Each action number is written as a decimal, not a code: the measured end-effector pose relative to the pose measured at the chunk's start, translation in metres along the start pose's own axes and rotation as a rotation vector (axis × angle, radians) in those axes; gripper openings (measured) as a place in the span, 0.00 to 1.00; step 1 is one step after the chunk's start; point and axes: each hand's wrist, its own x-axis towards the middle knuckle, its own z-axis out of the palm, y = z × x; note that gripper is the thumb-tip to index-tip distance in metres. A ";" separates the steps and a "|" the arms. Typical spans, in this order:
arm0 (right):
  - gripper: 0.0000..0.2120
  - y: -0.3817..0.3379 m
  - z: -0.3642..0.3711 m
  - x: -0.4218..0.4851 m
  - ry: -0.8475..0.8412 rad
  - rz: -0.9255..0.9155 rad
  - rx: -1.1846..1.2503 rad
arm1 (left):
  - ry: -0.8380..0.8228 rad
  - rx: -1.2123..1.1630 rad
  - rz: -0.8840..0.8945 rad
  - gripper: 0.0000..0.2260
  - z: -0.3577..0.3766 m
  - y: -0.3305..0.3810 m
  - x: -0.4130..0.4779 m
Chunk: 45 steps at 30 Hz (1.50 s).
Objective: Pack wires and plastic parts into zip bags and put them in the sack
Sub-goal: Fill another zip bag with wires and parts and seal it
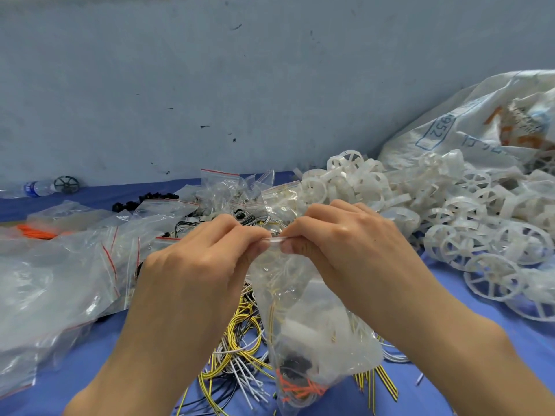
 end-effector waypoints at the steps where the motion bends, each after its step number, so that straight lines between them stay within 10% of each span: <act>1: 0.03 0.000 0.000 0.000 0.006 0.000 -0.004 | -0.004 -0.007 -0.005 0.11 0.000 -0.001 0.000; 10: 0.05 0.001 -0.001 -0.002 -0.013 0.029 0.033 | -0.124 -0.307 -0.148 0.14 0.005 0.000 -0.001; 45: 0.07 0.029 -0.007 -0.005 0.116 0.243 0.037 | 0.006 -0.086 -0.132 0.12 0.001 -0.052 -0.007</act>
